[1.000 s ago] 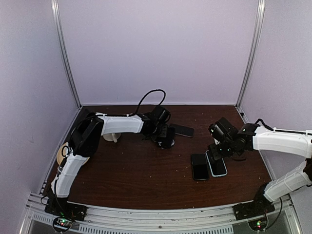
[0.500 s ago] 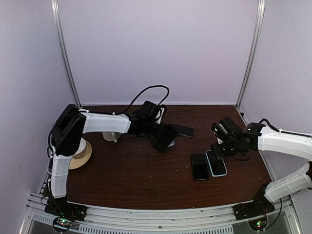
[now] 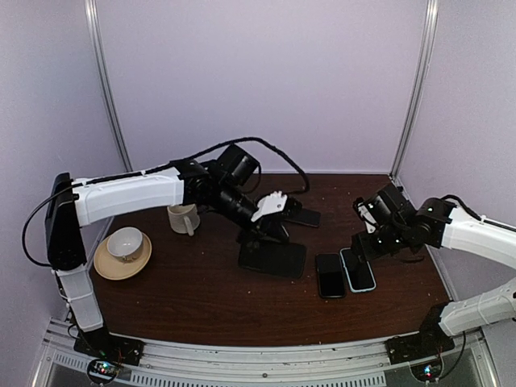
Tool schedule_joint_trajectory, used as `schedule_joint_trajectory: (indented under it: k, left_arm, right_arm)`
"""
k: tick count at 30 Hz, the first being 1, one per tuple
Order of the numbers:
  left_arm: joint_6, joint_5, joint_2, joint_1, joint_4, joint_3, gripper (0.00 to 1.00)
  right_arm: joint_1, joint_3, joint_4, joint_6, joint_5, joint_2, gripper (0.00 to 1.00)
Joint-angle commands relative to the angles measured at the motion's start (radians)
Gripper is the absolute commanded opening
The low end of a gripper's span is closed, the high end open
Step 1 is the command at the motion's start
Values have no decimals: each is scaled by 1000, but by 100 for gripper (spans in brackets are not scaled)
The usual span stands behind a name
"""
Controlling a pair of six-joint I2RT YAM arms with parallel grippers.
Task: Put the phone into the phone case
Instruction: Place the phone case at the corner of the board.
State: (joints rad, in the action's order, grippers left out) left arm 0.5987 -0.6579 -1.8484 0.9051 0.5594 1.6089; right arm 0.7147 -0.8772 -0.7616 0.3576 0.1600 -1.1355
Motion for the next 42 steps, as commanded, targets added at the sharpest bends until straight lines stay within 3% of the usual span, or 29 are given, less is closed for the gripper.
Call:
schedule_joint_trajectory:
  k: [1,7,21,28,29,32,35,37,42]
  left_arm:
    - [255,27,-55,108,345,2,0]
    - [322,79,-150,201,376,-9,0]
    - [469,154,-314,201,412,111,0]
    - [471,192,-380,187,405,166,0]
    - [461,198,-378,186,391,166,5]
    - [416,233,-355,186,315,152,35]
    - [320,354,-306,187,168,102,66]
    - [270,401,-265,187,126,93,75]
    - [141,432,-123,184,4,16,84]
  right_arm:
    - [-5,-29,-33,-28,-82,27,60]
    - [-3,-12,-31,-13,-137,33,59]
    - [21,35,-2,38,-157,34,58]
    - [28,25,-10,36,-155,14,58]
    - [29,24,-12,35,-153,13,58]
    - [30,26,-11,37,-151,6,58]
    - [31,15,-16,37,-151,-10,58]
    - [34,4,-26,37,-149,-21,58]
    - [40,-13,-25,41,-144,-28,58]
